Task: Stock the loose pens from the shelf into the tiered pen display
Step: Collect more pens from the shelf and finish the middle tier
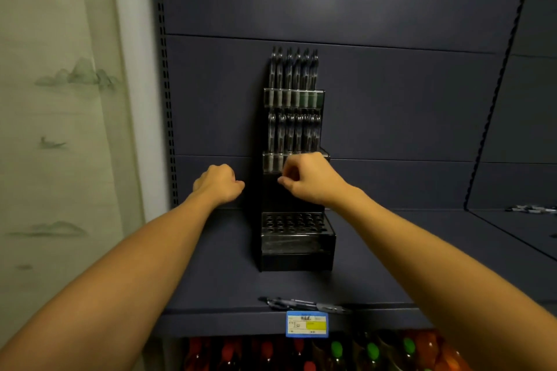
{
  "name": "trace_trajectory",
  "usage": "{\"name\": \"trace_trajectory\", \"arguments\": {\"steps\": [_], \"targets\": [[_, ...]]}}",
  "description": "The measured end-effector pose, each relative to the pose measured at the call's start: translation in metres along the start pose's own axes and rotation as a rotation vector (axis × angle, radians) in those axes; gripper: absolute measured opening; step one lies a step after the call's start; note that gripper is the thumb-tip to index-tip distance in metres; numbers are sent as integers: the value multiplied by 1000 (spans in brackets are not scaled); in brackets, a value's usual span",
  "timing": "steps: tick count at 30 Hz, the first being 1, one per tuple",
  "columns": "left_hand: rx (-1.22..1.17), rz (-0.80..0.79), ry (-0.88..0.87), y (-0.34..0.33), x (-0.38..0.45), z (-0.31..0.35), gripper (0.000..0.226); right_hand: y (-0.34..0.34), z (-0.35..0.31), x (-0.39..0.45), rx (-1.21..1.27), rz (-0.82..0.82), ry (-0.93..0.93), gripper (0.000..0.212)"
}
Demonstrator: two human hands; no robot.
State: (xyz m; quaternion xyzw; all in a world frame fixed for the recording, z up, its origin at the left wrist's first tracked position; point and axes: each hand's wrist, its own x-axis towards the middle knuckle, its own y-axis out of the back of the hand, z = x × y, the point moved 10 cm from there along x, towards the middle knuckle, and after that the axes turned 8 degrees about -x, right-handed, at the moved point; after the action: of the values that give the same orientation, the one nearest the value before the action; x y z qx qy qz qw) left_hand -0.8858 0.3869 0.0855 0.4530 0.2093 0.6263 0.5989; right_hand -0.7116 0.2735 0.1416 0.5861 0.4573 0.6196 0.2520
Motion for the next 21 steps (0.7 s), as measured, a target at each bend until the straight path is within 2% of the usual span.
{"name": "trace_trajectory", "arguments": {"steps": [3,7,9,14,21], "targets": [[33,-24,-1,-3,-1,-7,29,-15,-29,-22,61,-115,120,17],[81,-96,9,-11,-5,-18,31,-71,-64,-72,4,-563,256,27],[90,-110,9,-15,-7,-22,33,-93,-73,-93,-53,-699,298,32],[117,-142,-6,-22,-12,-25,32,-114,-73,-108,-100,-791,298,30],[123,-158,-21,-24,-13,-27,31,-98,-69,-96,-60,-720,260,21]]}}
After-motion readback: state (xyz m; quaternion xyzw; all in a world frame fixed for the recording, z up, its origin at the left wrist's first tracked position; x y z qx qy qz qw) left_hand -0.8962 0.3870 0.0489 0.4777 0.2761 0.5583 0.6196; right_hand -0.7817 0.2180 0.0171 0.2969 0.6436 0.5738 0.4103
